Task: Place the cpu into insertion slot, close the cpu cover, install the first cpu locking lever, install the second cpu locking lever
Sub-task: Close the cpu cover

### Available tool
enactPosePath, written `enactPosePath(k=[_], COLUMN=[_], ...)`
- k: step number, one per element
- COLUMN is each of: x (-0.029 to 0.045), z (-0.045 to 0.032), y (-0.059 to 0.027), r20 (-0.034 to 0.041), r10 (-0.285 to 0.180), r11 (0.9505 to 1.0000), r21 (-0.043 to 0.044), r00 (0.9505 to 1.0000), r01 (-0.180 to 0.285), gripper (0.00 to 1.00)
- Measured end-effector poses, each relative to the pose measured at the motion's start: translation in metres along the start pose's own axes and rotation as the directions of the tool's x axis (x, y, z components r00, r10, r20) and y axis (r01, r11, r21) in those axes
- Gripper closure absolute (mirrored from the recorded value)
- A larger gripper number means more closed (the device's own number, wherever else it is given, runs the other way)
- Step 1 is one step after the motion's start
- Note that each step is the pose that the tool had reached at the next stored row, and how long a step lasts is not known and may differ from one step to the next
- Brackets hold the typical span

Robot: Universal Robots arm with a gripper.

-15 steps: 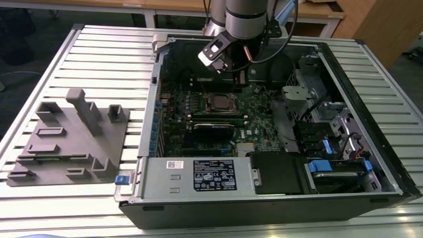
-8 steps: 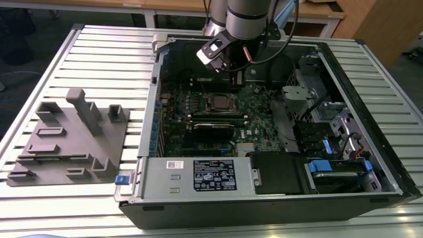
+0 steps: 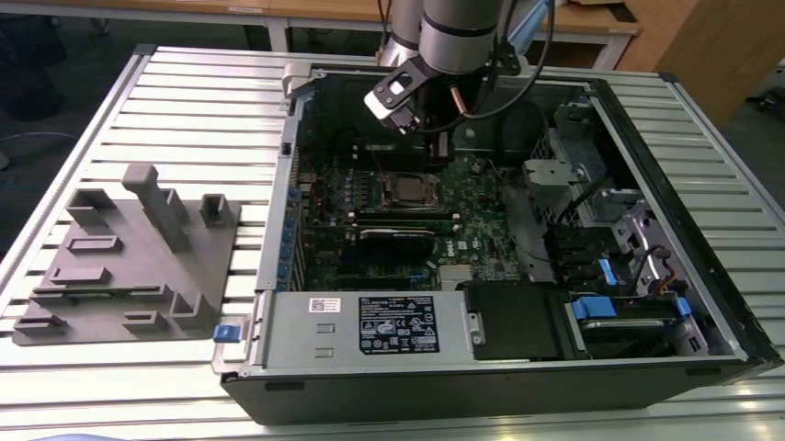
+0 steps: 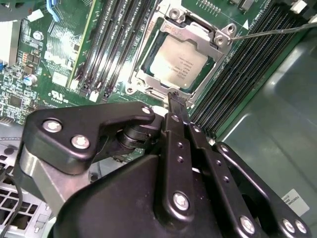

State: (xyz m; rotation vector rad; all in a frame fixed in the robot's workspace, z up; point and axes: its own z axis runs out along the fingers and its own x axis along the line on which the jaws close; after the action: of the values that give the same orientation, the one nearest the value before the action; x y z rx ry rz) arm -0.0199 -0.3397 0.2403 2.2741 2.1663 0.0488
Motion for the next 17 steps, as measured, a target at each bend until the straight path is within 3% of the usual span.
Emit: enactPosePath(k=[11, 17], x=[-0.0011, -0.0012], z=[0.0061, 0.0067], y=[-0.0205, -0.0222], r20=[-0.0001, -0.0001], r10=[0.000, 0.000], r11=[1.0000, 1.0000], r21=[-0.0001, 0.0000], r00=[1.0000, 1.0000], r01=[0.000, 0.000], gripper=[0.89, 0.89])
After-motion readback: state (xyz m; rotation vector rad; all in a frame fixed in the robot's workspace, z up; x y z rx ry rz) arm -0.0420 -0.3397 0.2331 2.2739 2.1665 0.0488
